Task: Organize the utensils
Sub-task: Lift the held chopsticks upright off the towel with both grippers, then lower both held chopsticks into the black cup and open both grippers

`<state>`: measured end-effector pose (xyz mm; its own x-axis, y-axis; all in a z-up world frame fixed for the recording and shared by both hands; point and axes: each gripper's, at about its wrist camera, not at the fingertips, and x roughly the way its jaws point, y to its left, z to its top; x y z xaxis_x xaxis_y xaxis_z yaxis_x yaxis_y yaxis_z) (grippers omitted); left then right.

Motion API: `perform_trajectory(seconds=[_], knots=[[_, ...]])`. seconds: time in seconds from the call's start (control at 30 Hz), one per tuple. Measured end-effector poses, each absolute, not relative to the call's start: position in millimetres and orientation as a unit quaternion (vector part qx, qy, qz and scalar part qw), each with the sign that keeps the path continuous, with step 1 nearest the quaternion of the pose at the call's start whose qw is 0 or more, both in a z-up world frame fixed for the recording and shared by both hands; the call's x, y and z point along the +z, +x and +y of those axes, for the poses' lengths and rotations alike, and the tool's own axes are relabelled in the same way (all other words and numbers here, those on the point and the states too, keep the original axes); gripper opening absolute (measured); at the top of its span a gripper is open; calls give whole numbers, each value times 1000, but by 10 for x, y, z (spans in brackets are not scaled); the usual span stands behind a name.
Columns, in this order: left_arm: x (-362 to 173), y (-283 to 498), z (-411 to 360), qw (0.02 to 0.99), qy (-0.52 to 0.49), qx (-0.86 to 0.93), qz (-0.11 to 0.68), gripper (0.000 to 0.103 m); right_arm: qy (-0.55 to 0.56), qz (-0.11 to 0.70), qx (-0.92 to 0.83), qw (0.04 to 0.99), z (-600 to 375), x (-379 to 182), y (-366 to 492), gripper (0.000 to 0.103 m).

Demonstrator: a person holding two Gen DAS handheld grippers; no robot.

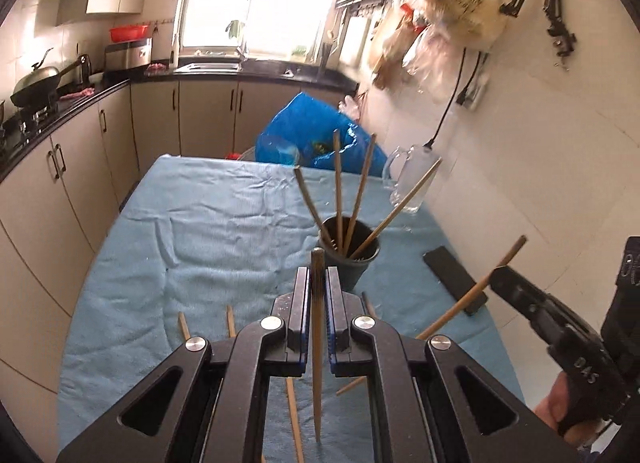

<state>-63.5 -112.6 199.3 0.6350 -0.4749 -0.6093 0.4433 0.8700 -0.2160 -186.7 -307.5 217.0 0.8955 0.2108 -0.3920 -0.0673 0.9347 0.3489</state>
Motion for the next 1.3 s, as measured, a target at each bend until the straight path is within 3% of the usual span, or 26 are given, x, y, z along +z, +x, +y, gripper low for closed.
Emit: perform_trajectory(seconds=[0.63,1.3], knots=[[2254,-675,-1253,906,-19,-267,328,6,179,212,67,958,-3223,2258,-1894,8],[3175,-6,-1692,925,-20,-270,268,6,159,147,28,976,-3543,3113,-1191,8]])
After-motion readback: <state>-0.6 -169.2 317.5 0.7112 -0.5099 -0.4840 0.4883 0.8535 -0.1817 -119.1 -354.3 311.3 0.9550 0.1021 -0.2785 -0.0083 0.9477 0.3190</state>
